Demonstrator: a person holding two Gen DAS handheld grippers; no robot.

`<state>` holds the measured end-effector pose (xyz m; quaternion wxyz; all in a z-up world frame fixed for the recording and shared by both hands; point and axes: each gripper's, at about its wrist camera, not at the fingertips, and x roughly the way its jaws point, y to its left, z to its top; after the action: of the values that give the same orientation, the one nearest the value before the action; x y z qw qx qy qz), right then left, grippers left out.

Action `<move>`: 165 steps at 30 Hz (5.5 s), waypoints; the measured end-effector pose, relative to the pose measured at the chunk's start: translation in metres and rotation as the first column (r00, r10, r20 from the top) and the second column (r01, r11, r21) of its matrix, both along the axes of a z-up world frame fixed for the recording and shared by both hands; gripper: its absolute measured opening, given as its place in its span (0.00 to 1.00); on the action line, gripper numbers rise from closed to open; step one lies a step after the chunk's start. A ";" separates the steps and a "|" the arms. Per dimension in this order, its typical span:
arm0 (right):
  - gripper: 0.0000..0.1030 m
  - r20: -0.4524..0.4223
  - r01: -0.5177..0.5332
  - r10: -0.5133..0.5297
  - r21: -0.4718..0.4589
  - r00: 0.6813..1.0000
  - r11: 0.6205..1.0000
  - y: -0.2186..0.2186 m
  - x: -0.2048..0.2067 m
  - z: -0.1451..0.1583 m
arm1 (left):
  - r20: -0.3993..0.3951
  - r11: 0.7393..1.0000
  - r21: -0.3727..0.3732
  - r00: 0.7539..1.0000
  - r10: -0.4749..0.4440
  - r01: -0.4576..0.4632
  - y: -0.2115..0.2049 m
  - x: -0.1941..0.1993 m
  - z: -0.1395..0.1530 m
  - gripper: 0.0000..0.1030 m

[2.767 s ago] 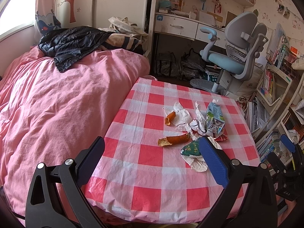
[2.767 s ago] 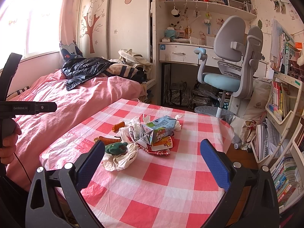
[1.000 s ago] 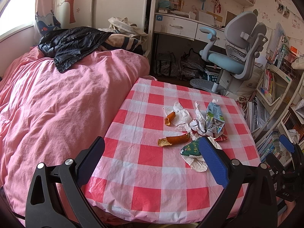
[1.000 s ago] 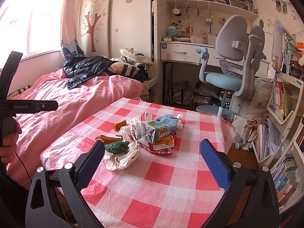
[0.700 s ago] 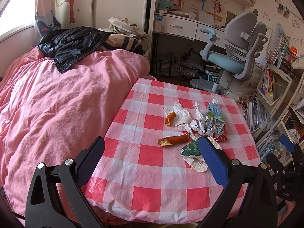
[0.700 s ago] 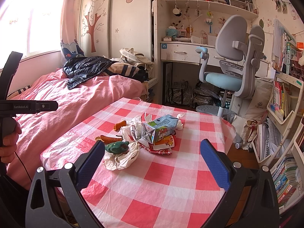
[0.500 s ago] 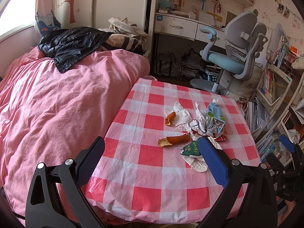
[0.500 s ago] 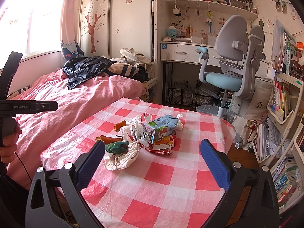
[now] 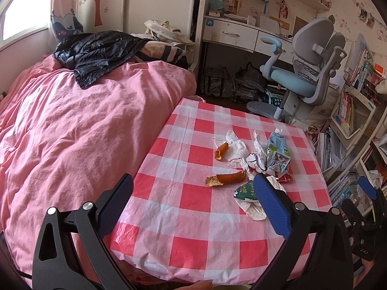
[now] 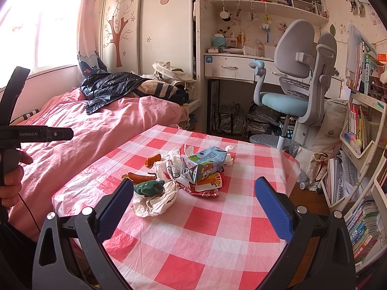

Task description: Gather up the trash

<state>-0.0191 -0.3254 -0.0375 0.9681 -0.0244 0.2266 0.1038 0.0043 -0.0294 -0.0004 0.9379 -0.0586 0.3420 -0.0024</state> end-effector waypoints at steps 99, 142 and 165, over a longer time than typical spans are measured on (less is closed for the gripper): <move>0.94 -0.278 -0.133 0.155 0.097 0.948 0.986 0.030 0.070 -0.039 | -0.096 0.992 0.124 0.995 -0.024 0.036 -0.026 0.047 -0.022 0.93; 0.11 -0.216 -0.173 0.209 0.173 0.954 0.970 -0.023 0.075 -0.019 | -0.287 0.905 0.011 0.869 -0.403 0.424 -0.096 0.075 -0.079 0.91; 0.11 -0.176 -0.177 0.221 0.236 0.959 0.956 -0.042 0.050 -0.012 | -0.285 0.898 -0.082 0.853 -0.436 0.432 -0.138 0.058 -0.104 0.29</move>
<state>0.0308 -0.3678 -0.0496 0.9216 0.0698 0.3067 0.2273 0.0622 -0.1674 -0.1040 0.8506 0.0131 0.4830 -0.2075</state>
